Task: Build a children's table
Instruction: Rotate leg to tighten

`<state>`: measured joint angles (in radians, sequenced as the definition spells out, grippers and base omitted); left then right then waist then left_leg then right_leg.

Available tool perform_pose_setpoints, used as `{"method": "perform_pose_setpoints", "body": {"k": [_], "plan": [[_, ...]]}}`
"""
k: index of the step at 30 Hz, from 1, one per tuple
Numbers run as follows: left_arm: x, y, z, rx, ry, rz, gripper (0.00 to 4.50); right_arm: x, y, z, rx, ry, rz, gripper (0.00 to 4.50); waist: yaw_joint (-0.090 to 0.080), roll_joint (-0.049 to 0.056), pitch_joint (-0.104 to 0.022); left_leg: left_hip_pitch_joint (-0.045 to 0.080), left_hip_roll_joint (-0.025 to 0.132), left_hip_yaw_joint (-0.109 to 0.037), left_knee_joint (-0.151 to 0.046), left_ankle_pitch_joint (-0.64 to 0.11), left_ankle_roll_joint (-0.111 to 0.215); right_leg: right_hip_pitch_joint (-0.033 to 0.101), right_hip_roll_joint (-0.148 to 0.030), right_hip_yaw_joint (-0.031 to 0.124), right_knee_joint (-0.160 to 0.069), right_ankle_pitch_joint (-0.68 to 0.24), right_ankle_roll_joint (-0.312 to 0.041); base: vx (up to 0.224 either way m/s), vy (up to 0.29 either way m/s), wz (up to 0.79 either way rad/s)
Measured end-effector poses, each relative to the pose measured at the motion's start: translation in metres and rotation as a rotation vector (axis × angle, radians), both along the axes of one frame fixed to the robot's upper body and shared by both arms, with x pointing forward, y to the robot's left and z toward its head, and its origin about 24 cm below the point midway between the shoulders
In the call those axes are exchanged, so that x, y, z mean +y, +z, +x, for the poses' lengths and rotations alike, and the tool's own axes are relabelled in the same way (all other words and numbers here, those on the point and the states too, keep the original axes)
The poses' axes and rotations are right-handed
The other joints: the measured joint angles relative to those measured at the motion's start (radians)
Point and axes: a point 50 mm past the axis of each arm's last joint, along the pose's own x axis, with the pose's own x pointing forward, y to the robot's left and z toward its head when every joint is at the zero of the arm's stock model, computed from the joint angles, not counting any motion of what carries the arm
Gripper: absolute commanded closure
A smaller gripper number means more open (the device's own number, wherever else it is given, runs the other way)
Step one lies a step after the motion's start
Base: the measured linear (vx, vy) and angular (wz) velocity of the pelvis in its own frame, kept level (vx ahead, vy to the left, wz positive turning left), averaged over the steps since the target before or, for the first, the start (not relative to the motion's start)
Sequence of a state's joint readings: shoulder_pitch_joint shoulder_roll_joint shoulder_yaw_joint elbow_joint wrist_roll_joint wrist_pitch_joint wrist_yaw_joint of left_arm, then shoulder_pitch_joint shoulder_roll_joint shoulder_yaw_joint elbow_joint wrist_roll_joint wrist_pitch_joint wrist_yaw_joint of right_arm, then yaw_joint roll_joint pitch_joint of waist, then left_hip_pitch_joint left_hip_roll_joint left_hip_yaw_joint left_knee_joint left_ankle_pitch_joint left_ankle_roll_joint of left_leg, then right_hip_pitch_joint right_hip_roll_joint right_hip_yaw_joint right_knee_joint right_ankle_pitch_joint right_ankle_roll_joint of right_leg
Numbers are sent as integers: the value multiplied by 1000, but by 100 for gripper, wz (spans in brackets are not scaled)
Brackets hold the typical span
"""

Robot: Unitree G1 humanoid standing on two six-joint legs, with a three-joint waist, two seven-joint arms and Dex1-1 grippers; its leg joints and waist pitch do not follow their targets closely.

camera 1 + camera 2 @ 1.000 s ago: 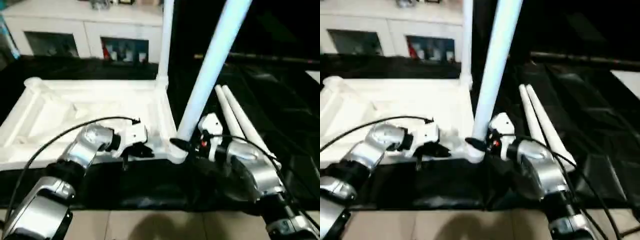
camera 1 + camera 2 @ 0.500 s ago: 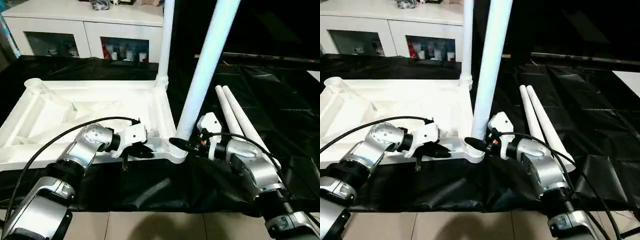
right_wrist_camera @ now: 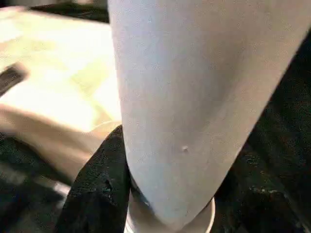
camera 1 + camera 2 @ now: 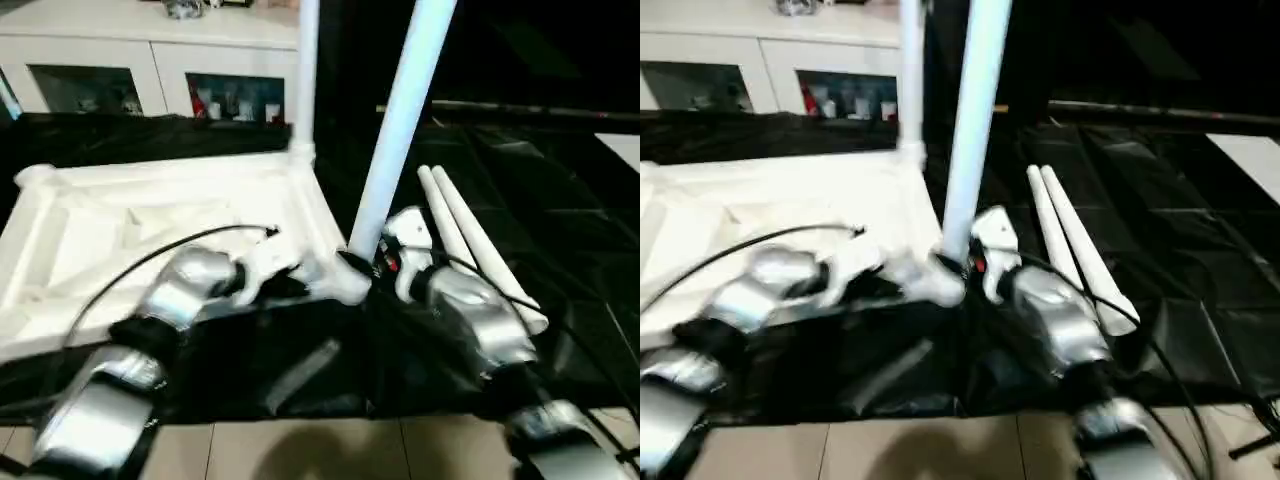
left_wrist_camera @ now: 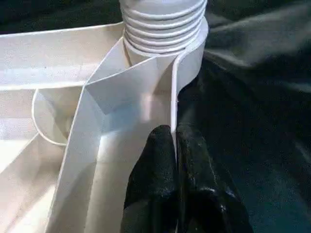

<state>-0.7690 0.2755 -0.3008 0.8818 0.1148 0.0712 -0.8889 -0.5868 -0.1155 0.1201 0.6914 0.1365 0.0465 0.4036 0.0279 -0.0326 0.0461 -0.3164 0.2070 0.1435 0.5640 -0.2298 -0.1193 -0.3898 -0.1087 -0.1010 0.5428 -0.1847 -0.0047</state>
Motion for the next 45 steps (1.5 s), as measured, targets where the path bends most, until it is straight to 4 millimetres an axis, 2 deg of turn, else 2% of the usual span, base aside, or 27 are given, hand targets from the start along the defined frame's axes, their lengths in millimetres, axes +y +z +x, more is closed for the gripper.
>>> {"method": "perform_pose_setpoints", "body": {"k": [5,9,11,16,22,25,29,32,37,41,45], "plan": [[-16,0,7,19,137,-19,450,10,2,17,41,-182,30,263,0,0,0,0,0,3,1,0,0,-2,0,2,0,1,-1,0,0,0],[-25,1,7,24,171,-31,450,12,4,24,75,-261,66,263,3,-5,-4,0,0,9,1,0,0,-5,0,5,8,8,-12,0,0,0],[-25,1,7,29,178,-33,450,14,5,26,84,-269,71,263,5,-12,-8,0,0,10,3,1,0,-9,0,8,18,14,-15,0,0,0],[-25,2,8,31,187,-34,450,16,6,28,94,-266,61,263,6,-20,-14,2,2,10,3,2,-3,-13,0,9,35,16,-14,0,0,0],[-23,3,7,15,181,-34,450,16,9,31,90,-223,35,263,5,-20,-17,2,4,9,0,2,-3,-13,5,8,36,20,-13,0,0,0],[-16,4,4,6,132,-35,450,14,12,31,81,-115,10,263,0,-20,-17,1,6,8,1,3,-4,-13,8,8,36,22,-16,0,0,0],[4,8,0,-4,36,-24,450,10,16,28,79,81,-3,263,-3,-19,-17,2,18,9,1,4,-6,-14,19,7,36,18,-14,0,0,0],[19,10,-6,-2,-31,-18,450,6,19,23,81,240,-14,263,-1,-16,-18,2,20,9,-1,5,-8,-15,21,7,37,14,-17,0,0,0],[33,12,-15,38,-133,-25,450,-3,20,12,83,458,-30,263,3,-16,-19,2,20,11,-1,4,-7,-15,20,7,37,13,-19,0,0,0],[42,11,-24,88,-226,-48,450,-10,21,-1,102,640,-31,263,14,-16,-18,2,20,12,0,4,-7,-15,20,7,38,13,-19,0,0,0],[45,10,-28,125,-269,-62,450,-13,21,-10,114,730,-43,263,29,-16,-18,3,22,17,3,3,-9,-15,19,8,41,13,-19,0,0,0]]}}
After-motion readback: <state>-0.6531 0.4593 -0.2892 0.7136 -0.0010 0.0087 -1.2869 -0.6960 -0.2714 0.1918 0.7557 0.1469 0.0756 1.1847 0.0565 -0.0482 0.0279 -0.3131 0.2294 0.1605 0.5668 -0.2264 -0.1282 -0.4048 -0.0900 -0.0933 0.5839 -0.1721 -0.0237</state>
